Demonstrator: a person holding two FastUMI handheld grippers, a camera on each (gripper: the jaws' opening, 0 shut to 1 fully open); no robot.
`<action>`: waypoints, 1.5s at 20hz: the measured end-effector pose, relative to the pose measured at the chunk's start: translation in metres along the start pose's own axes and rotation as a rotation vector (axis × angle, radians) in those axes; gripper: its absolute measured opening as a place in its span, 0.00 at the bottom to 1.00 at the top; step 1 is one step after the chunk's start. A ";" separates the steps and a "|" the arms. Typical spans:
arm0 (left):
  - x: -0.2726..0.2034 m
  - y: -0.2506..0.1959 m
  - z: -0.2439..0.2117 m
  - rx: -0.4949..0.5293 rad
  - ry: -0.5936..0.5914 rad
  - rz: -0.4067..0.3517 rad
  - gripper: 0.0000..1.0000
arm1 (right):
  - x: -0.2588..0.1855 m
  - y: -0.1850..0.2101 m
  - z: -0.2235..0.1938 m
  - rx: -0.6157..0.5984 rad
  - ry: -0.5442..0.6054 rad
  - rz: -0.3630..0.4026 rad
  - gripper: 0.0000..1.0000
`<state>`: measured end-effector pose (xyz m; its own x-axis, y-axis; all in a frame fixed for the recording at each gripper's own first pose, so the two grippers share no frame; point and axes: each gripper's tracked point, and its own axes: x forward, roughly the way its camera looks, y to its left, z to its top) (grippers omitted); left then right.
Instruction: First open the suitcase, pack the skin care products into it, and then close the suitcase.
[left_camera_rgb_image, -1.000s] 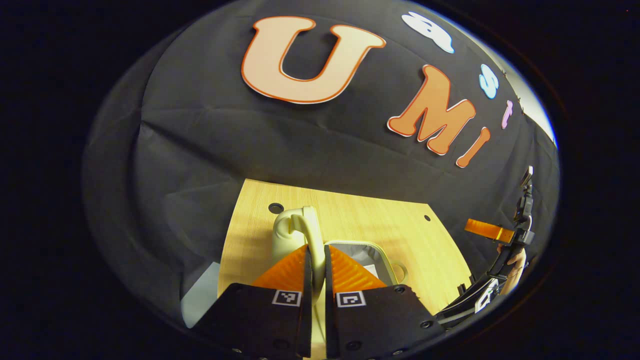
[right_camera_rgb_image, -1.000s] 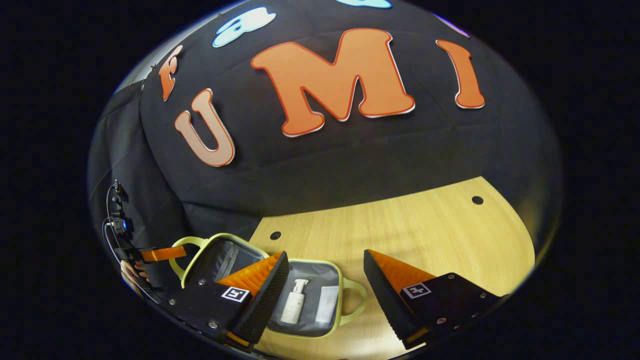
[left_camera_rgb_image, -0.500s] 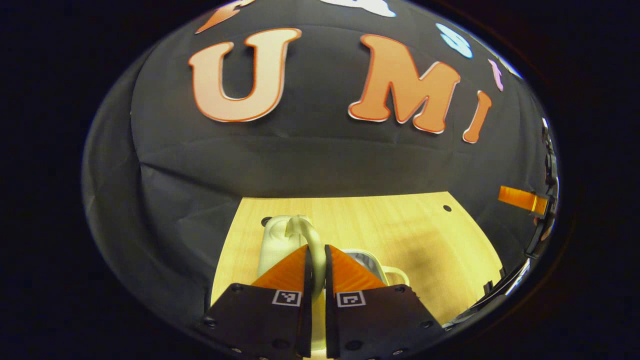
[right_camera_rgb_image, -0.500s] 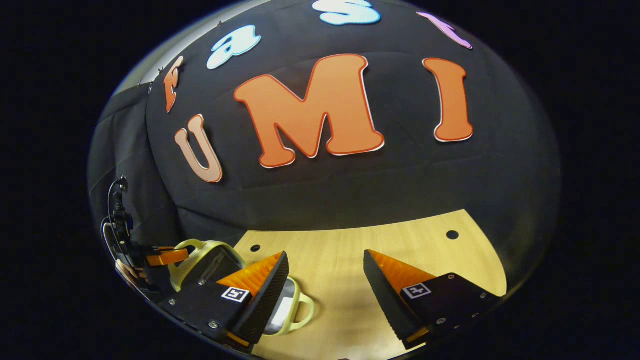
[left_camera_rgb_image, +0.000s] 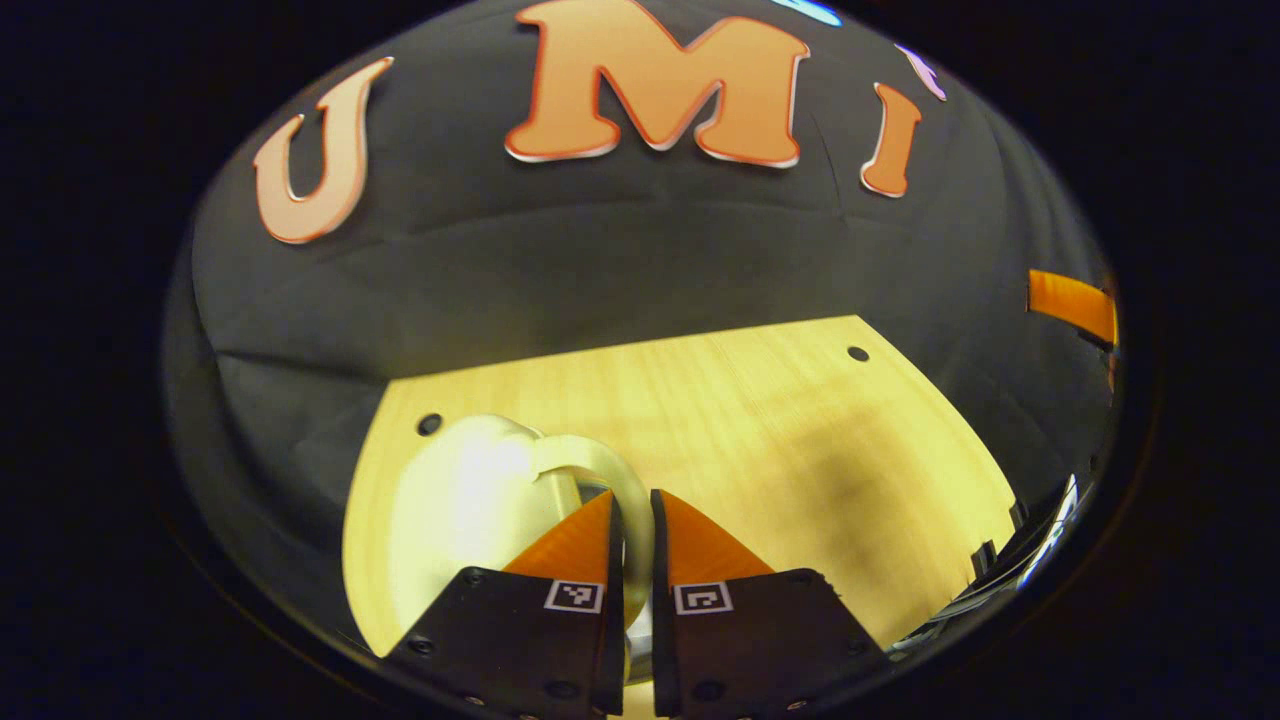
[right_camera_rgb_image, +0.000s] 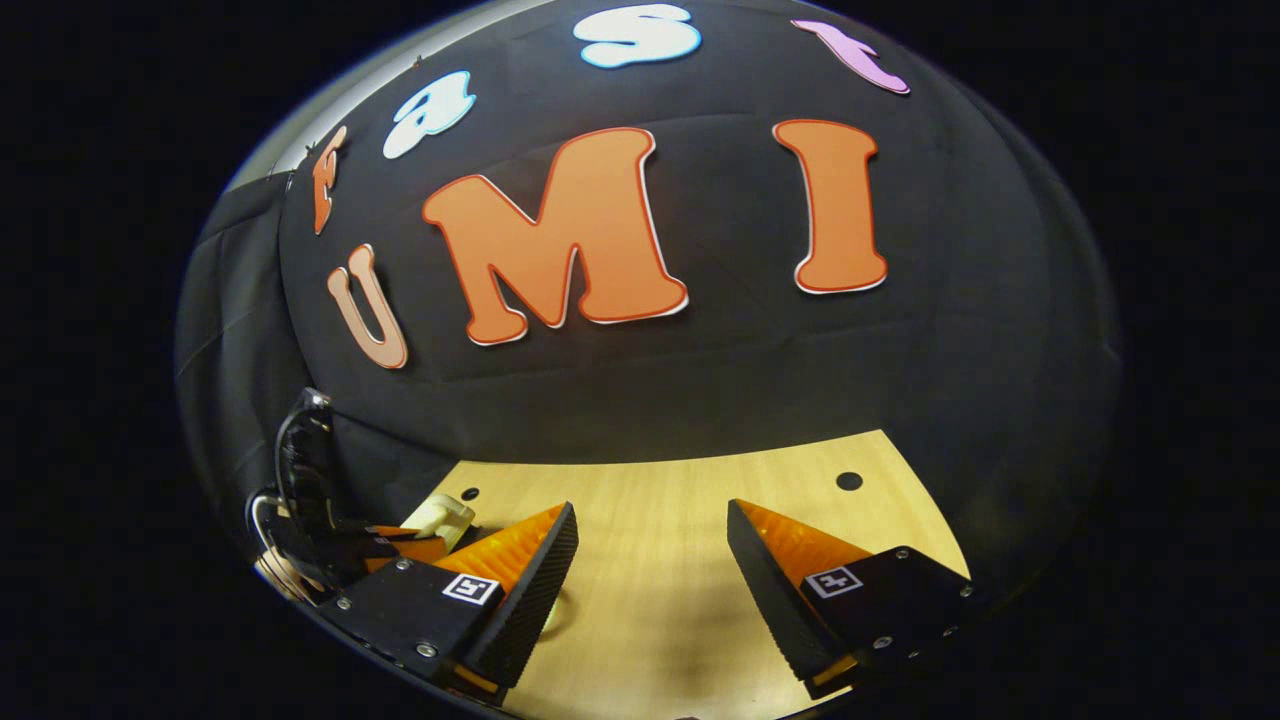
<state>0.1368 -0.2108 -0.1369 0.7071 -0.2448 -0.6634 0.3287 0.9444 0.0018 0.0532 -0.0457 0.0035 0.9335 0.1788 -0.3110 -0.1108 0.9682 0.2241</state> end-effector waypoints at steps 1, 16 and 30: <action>0.015 -0.015 -0.011 0.006 0.026 -0.008 0.12 | -0.001 -0.009 -0.004 0.002 0.009 -0.011 0.95; 0.112 -0.069 -0.082 0.060 0.191 0.036 0.20 | 0.005 -0.050 -0.041 0.008 0.075 -0.080 0.95; -0.020 -0.049 0.091 0.049 -0.350 0.210 1.00 | 0.002 -0.008 -0.027 -0.069 -0.011 -0.050 0.96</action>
<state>0.1639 -0.2723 -0.0556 0.9294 -0.1155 -0.3506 0.1780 0.9723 0.1514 0.0464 -0.0480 -0.0234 0.9422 0.1285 -0.3095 -0.0870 0.9857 0.1443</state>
